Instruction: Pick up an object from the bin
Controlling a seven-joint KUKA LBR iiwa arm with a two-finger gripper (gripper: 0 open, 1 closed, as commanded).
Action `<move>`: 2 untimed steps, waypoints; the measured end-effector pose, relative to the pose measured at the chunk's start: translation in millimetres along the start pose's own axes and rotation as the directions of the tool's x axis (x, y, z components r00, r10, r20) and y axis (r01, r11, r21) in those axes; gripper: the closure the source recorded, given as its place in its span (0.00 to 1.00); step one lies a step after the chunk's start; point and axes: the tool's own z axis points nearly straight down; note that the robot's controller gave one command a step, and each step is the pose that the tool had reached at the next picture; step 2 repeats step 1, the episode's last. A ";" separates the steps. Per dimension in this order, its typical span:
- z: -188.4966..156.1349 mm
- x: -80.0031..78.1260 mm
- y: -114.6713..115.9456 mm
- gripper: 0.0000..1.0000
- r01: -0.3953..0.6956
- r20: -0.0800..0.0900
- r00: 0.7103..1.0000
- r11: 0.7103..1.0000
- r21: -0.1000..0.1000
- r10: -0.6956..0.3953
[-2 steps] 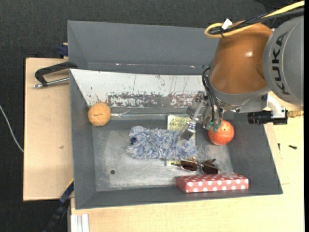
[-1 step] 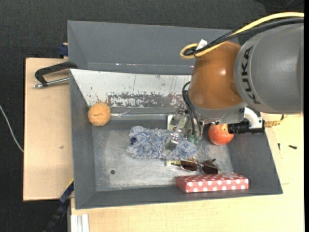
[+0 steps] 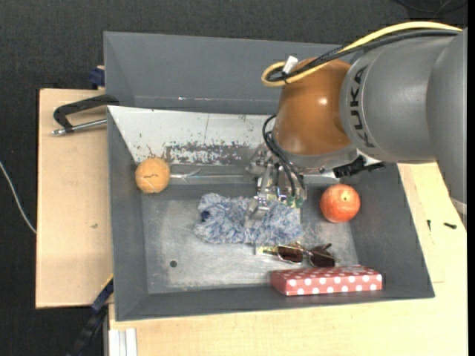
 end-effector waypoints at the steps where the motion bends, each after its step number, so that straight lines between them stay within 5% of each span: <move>1: 64.0 24.7 3.3 0.00 -0.086 -0.016 0.996 0.996 0.003 0.086; 2: 64.0 24.7 3.3 0.00 -0.086 -0.016 0.996 0.996 0.003 0.086</move>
Offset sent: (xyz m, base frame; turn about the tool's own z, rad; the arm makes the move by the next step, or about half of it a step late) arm -0.0220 0.0137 -0.0682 -0.0407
